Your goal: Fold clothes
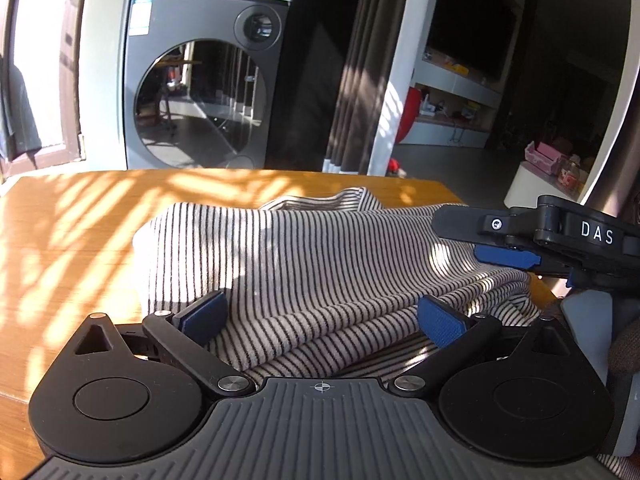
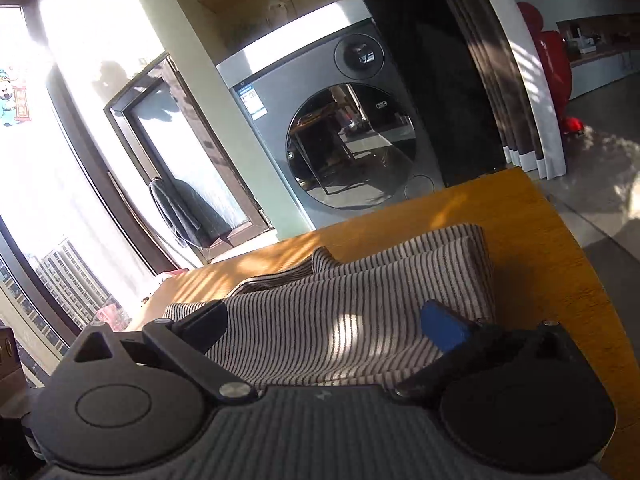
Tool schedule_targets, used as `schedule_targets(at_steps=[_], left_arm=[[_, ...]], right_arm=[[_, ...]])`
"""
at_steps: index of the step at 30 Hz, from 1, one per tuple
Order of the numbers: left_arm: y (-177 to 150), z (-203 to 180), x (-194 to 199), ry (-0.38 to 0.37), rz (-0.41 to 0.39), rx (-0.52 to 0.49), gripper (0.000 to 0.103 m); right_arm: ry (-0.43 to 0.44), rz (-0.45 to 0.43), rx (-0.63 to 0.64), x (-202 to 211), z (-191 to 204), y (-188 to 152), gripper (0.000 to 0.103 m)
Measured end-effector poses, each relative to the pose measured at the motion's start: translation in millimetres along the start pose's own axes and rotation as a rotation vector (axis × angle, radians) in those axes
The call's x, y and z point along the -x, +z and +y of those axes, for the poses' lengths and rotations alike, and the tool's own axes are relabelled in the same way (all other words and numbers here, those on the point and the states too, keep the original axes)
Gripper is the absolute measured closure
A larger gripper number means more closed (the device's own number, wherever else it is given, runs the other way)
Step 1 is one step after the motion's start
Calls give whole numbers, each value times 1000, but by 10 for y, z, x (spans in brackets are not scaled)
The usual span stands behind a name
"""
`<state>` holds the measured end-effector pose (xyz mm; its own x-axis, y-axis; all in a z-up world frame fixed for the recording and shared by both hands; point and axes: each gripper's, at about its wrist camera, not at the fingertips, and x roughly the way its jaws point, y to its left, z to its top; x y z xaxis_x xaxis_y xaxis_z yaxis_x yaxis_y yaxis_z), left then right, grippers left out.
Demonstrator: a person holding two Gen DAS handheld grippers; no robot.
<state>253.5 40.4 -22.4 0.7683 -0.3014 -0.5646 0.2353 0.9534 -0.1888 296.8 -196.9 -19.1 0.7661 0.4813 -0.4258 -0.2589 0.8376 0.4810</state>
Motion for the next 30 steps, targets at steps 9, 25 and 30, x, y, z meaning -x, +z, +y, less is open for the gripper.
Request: schedule_targets(at_steps=[9,25,30], left_arm=[[12,90,12,-27,16,-23,0],[117,408,272,-119,-102,99,0],[92,458,92,-119,-72,129,0]], right_arm=[[-110,21,108,-79,290,-85,0],[-143,33,144,-109,488,-183,0],[-88,45,97,-87,376,-146,0]])
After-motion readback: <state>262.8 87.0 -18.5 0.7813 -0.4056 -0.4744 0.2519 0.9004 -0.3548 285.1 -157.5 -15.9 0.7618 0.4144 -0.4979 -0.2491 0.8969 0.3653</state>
